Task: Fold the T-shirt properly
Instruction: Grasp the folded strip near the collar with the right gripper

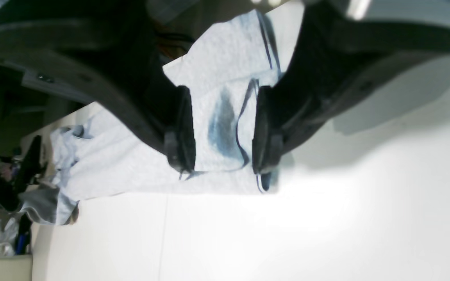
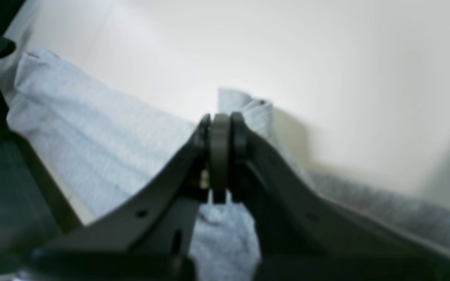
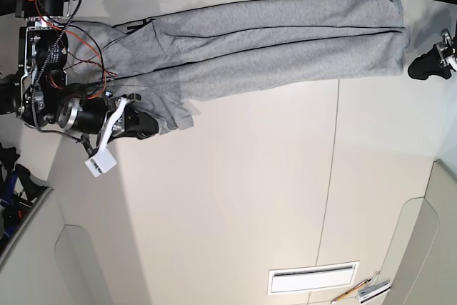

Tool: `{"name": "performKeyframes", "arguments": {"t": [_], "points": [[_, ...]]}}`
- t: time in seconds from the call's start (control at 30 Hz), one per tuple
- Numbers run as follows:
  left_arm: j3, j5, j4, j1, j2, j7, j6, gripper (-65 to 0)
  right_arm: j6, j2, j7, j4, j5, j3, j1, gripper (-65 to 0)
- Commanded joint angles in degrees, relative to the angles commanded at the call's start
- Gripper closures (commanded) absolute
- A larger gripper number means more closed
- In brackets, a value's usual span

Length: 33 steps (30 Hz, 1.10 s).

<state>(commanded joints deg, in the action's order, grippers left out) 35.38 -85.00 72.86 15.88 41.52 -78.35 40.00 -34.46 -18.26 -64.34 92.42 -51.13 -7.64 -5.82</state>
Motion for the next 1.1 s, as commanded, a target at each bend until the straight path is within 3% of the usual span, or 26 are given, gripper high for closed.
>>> {"name": "performKeyframes", "arguments": {"t": [0.17, 0.4, 0.67, 0.93, 0.97, 1.03, 1.07, 1.1], "points": [[0.4, 0.0, 0.0, 0.0, 2.3, -0.1, 0.0, -28.6, -0.09, 0.0, -0.7, 7.7, -2.4, -5.6, 8.8, 0.0], [6.9, 0.0, 0.0, 0.3, 2.5, -1.7, 0.0, -28.6, -0.50, -0.1, -1.9, 11.5, -5.0, -13.8, 17.0, 0.0], [7.8, 0.0, 0.0, 3.2, 2.4, -1.7, 0.0, -28.6, -0.48, -0.2, -2.1, 11.5, -4.1, -18.5, 22.9, 0.0], [7.8, 0.0, 0.0, 3.2, 2.4, -1.7, 0.0, -29.2, -0.42, -0.2, -0.3, 11.2, -2.2, -18.9, 24.6, 0.0], [7.8, 0.0, 0.0, 3.2, 2.4, -1.7, 0.0, -32.0, -0.39, -0.1, 0.4, 11.2, -1.5, -18.9, 24.6, -5.0], [7.8, 0.0, 0.0, 3.4, 2.4, -1.7, 0.0, -39.1, -0.26, -0.1, 1.4, 11.2, -0.5, -18.9, 24.6, -27.6], [7.8, 0.0, 0.0, 3.4, 2.4, -1.7, 0.0, -41.4, -0.26, -0.2, 1.6, 11.2, -0.4, -18.9, 24.6, -34.5], [7.8, 0.0, 0.0, 3.5, 2.4, -1.7, 0.0, -41.9, -0.26, -0.2, 1.6, 11.3, -0.7, -18.9, 24.5, -36.0]]}}
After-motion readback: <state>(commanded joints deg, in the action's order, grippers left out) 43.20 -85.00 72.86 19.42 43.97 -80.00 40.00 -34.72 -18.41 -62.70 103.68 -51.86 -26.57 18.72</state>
